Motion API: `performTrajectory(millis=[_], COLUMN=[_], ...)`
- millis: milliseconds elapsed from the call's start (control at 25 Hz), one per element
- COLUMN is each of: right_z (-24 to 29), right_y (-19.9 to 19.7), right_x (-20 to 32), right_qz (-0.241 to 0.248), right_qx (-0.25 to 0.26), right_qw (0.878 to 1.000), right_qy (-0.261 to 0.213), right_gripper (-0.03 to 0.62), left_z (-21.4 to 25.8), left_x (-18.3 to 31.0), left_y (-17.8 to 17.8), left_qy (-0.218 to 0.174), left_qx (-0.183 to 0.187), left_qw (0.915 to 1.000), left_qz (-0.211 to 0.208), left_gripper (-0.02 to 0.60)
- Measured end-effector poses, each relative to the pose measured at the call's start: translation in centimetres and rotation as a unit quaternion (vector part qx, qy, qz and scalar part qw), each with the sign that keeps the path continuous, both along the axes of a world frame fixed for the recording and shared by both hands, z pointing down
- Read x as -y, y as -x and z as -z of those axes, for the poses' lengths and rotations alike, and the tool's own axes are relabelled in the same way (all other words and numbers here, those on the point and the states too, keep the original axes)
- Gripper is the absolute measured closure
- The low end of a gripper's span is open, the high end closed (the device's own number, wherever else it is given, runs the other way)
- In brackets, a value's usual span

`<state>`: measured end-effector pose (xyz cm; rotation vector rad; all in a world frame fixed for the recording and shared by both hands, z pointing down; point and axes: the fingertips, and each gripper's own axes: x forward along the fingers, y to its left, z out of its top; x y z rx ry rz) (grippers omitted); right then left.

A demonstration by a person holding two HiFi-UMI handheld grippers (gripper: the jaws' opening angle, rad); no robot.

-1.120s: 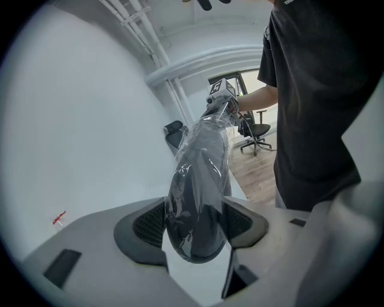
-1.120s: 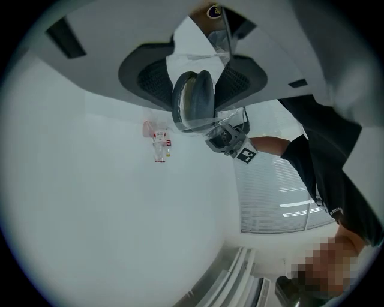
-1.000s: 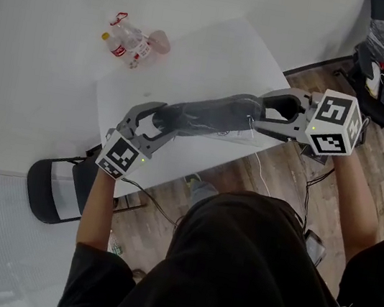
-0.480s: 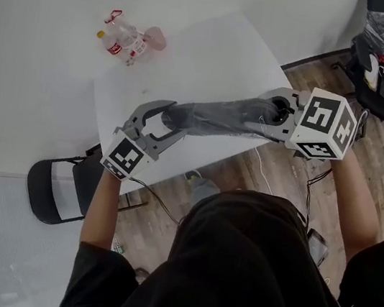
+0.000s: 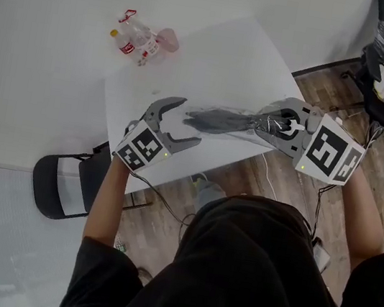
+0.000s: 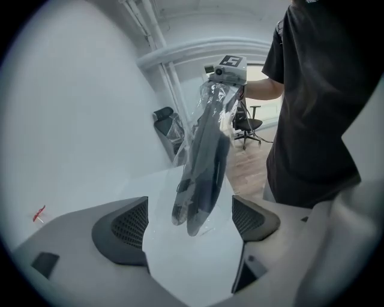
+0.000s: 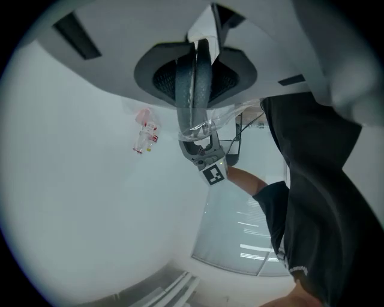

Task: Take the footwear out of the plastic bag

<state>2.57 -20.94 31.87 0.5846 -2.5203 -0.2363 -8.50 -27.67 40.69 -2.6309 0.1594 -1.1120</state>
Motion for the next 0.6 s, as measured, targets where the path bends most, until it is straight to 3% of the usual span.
performTrajectory(millis=[160, 280, 400, 600], right_z=[0.4, 0.5, 0.8, 1.1], right_y=[0.5, 1.1, 2.0, 2.6], right_x=[-0.6, -1.3, -2.4, -3.4], right_qz=[0.017, 0.047, 0.085, 0.103], right_qx=[-0.033, -0.055, -0.068, -0.074], right_qw=[0.998, 0.994, 0.987, 0.980], right_qy=[-0.047, -0.078, -0.121, -0.155], right_gripper=[0.514, 0.514, 0.514, 0.514], left_z=[-0.7, -1.4, -2.9, -3.6], left_x=[0.2, -0.6, -1.7, -2.8], left_y=[0.2, -0.7, -1.1, -1.7], left_qy=[0.004, -0.024, -0.020, -0.021], left_qx=[0.047, 0.093, 0.129, 0.123], left_qw=[0.9989, 0.9943, 0.9880, 0.9865], left_qz=[-0.006, -0.047, -0.084, -0.106], left_gripper=[0.144, 0.144, 0.144, 0.146])
